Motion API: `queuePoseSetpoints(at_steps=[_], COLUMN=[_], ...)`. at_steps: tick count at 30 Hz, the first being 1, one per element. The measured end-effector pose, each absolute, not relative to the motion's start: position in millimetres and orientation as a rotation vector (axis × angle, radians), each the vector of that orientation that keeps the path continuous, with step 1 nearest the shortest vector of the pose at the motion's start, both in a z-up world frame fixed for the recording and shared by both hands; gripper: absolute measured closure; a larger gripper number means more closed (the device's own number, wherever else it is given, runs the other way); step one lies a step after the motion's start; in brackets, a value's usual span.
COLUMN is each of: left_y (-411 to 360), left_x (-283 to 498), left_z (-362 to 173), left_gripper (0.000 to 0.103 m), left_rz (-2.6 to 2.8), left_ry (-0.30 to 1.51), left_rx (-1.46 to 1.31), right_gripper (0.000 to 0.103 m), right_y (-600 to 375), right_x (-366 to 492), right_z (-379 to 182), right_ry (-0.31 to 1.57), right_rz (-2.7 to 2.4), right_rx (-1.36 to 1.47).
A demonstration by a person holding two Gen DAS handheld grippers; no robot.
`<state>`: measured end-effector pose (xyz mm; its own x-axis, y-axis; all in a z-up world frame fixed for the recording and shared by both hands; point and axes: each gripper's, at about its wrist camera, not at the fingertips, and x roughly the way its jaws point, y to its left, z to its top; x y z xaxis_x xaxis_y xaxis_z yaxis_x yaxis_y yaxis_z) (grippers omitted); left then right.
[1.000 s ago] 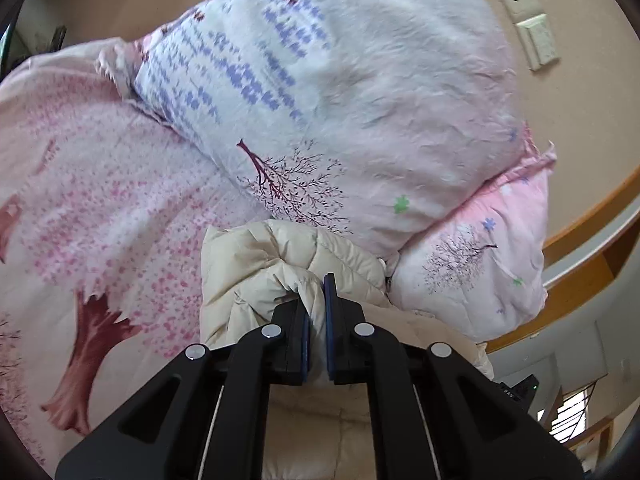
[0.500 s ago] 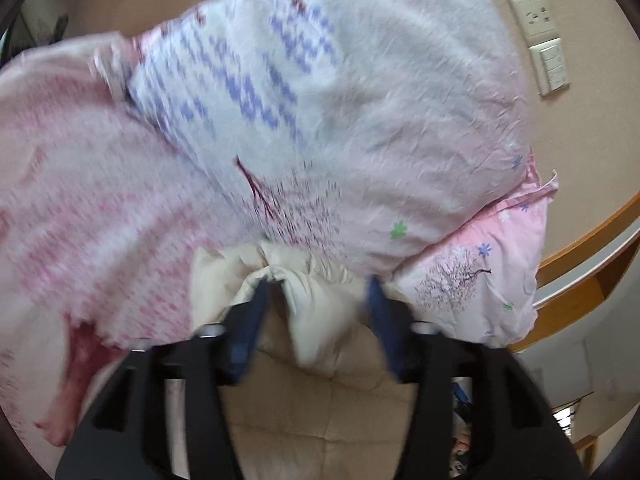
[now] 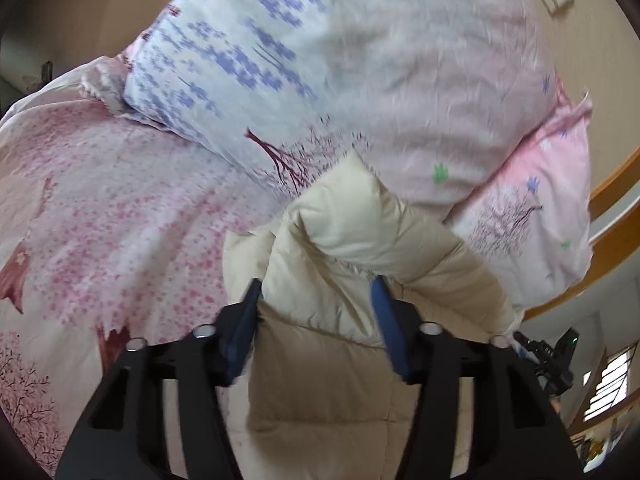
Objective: Fold large clothes
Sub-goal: 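Lift the hem with both grippers and fold it toward the collar, then lower the hem onto the coat and open both grippers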
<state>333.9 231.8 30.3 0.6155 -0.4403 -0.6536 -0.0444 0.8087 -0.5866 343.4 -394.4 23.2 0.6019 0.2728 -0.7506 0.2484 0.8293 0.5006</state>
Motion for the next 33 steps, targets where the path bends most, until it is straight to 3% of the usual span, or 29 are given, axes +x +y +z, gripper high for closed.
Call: queuePoseSetpoints(at_steps=[2, 5, 16, 20, 22, 23, 24, 26, 27, 30, 33], left_y=[227.2, 230.4, 216.0, 204.3, 205.4, 207.6, 210.8, 213.7, 212.3, 190.9, 165.1], left_x=[337.6, 339.2, 346.9, 349.2, 343.2, 338.6, 332.6, 321.7, 316.3, 308.7, 327.5], left_z=[26.2, 21.7, 5.4, 5.1, 11.1, 16.2, 22.7, 35.5, 42.9, 61.5, 53.7], left_gripper=[0.079, 0.092, 0.095, 0.094, 0.093, 0.090, 0.086, 0.062, 0.057, 0.053, 0.051], left_rz=[-0.229, -0.215, -0.100, -0.091, -0.093, -0.095, -0.091, -0.082, -0.080, -0.128, -0.194], left_ry=[0.909, 0.911, 0.932, 0.903, 0.879, 0.862, 0.838, 0.777, 0.737, 0.649, 0.732], left_rx=[-0.582, -0.610, -0.496, -0.447, -0.454, -0.457, -0.458, -0.455, -0.445, -0.383, -0.360], right_gripper=[0.091, 0.094, 0.095, 0.089, 0.072, 0.058, 0.054, 0.054, 0.054, 0.063, 0.063], right_y=[-388.7, -386.7, -390.6, -375.7, -371.8, -371.5, -370.8, -366.5, -364.8, -347.3, -339.1], right_x=[340.6, 329.8, 335.1, 344.5, 339.1, 333.2, 325.8, 315.5, 313.2, 321.7, 339.5], right_z=[28.7, 44.0, -0.3, -0.2, 8.8, 16.4, 25.6, 43.0, 48.3, 53.3, 44.2], right_ry=[0.917, 0.834, 0.987, 1.006, 0.978, 0.943, 0.895, 0.813, 0.794, 0.814, 0.883], right_rz=[0.013, -0.006, -0.211, -0.247, -0.256, -0.257, -0.260, -0.242, -0.213, -0.108, -0.079], right_rx=[0.591, 0.582, 0.552, 0.439, 0.404, 0.400, 0.399, 0.381, 0.382, 0.369, 0.376])
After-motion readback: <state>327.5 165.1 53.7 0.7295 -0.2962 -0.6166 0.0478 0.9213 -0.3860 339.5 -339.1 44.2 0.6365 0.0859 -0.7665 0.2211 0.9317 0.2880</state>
